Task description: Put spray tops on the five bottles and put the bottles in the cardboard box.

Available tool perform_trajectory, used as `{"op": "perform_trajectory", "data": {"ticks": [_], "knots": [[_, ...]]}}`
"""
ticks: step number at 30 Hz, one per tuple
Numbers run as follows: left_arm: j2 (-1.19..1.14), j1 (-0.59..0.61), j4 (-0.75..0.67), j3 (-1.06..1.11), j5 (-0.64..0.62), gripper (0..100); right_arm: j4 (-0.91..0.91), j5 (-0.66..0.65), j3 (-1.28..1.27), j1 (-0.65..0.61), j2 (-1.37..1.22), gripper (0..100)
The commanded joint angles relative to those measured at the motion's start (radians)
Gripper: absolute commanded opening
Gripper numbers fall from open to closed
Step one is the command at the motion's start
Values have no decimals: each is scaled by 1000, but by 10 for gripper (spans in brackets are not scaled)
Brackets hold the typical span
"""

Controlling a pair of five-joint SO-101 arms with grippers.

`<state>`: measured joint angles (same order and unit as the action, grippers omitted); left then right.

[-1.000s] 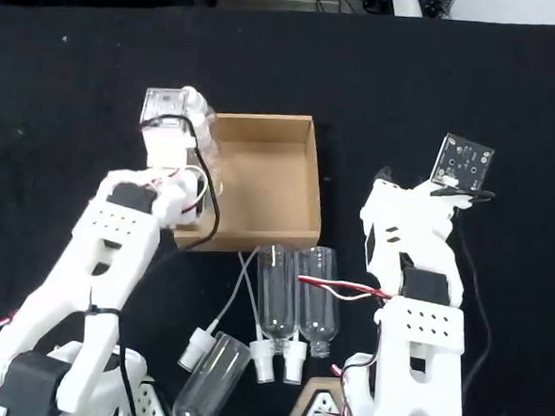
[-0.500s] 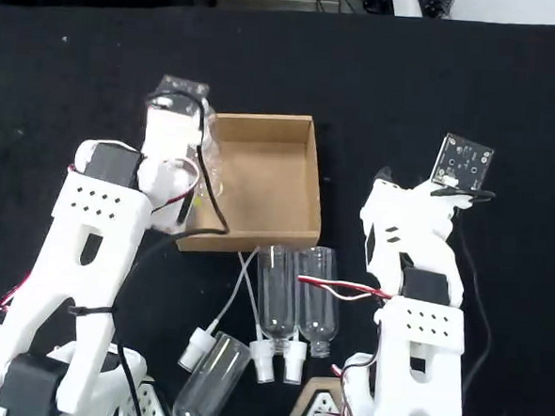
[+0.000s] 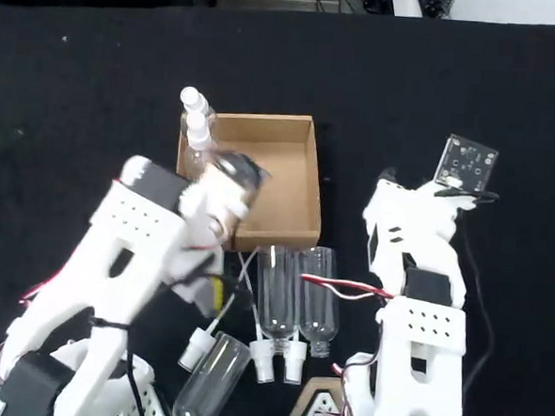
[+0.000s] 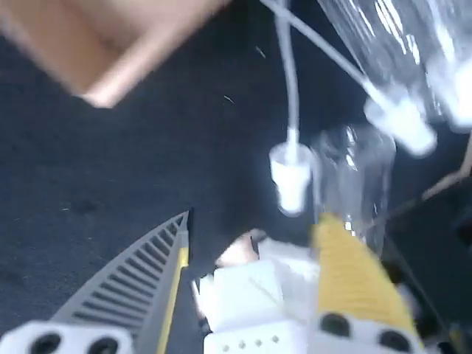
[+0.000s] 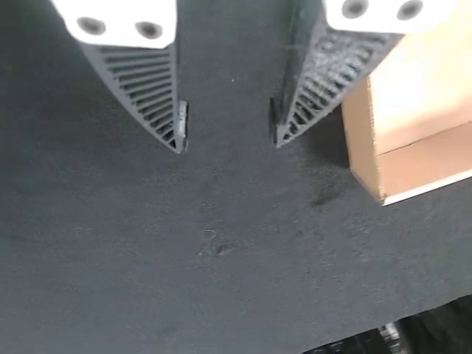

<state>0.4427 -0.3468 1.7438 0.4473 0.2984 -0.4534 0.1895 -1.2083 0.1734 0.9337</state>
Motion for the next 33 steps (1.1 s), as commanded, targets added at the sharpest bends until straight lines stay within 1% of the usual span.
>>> {"op": "perform_trajectory", "data": {"ticks": [1,5,7,11,13,16,19,24,29,31,33], "knots": [[18,-136,12,33,14,287,20,-11,25,75,31,170],[18,-260,11,44,11,285,-25,-14,61,132,30,171],[18,-320,11,47,9,285,-63,-58,54,169,25,172],[18,-412,-94,128,-72,288,-144,-87,24,242,31,172],[18,-424,-127,163,-100,289,-172,-87,16,282,31,172],[18,-426,-127,193,-129,287,-178,-87,4,333,31,172],[18,-433,-132,228,-190,289,-141,-87,-33,347,31,172],[17,-432,-175,306,-371,285,5,-92,-111,341,27,171],[17,-437,-186,314,-582,285,21,-92,-120,339,27,170],[17,-437,-186,314,-617,285,23,-94,-124,339,27,170],[17,-437,-186,315,-623,285,23,-94,-124,339,27,170]]}}
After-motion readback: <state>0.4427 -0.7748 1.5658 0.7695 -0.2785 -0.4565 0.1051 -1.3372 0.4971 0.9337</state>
